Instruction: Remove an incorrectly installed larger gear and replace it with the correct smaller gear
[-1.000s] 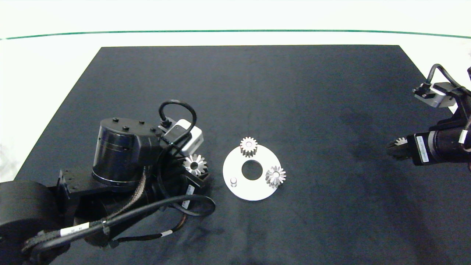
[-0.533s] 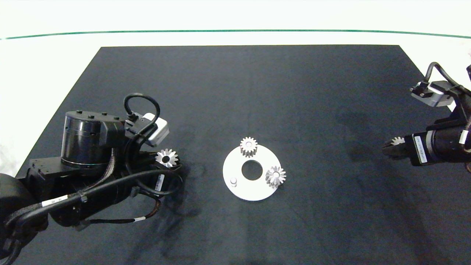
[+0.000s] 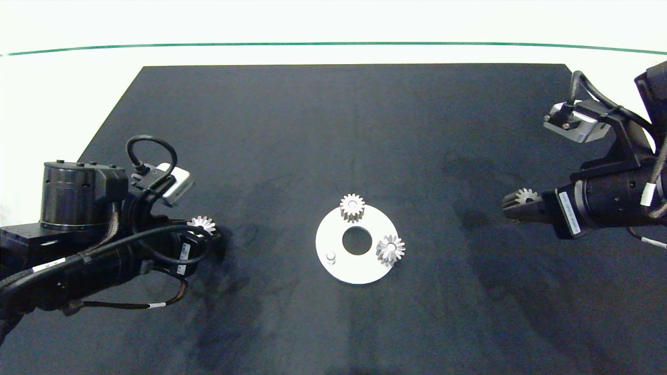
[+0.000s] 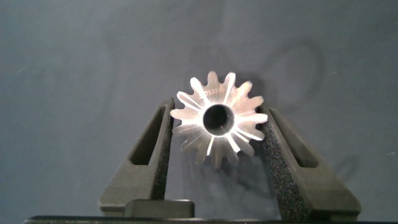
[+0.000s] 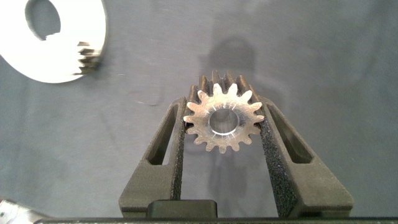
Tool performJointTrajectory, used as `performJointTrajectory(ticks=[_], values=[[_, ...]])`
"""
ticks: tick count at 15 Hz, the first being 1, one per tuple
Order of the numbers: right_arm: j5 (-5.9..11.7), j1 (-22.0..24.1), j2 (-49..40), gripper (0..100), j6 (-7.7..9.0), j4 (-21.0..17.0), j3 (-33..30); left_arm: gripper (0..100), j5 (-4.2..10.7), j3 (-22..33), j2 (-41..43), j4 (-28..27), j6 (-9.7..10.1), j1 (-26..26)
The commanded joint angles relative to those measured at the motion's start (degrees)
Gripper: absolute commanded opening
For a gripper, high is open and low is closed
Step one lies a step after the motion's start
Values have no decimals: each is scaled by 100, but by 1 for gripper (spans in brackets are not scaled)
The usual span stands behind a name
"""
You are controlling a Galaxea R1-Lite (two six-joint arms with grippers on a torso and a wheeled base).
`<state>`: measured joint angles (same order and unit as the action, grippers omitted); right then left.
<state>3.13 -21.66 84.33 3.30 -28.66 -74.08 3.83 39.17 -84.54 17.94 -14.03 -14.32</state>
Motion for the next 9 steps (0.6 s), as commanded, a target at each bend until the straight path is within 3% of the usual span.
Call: performJointTrajectory(ticks=[1, 3, 5, 9], values=[[65, -444, 400, 22, 92, -280, -546, 100, -198, -111, 245, -1, -12, 343], [179, -778, 637, 22, 223, -562, -862, 100, -400, -146, 465, -1, -12, 606], [232, -1112, 857, 22, 338, -588, -985, 100, -506, -190, 764, -142, -12, 896], [495, -1824, 1278, 22, 399, -606, -1223, 100, -787, -181, 1397, -441, 6, 1591]])
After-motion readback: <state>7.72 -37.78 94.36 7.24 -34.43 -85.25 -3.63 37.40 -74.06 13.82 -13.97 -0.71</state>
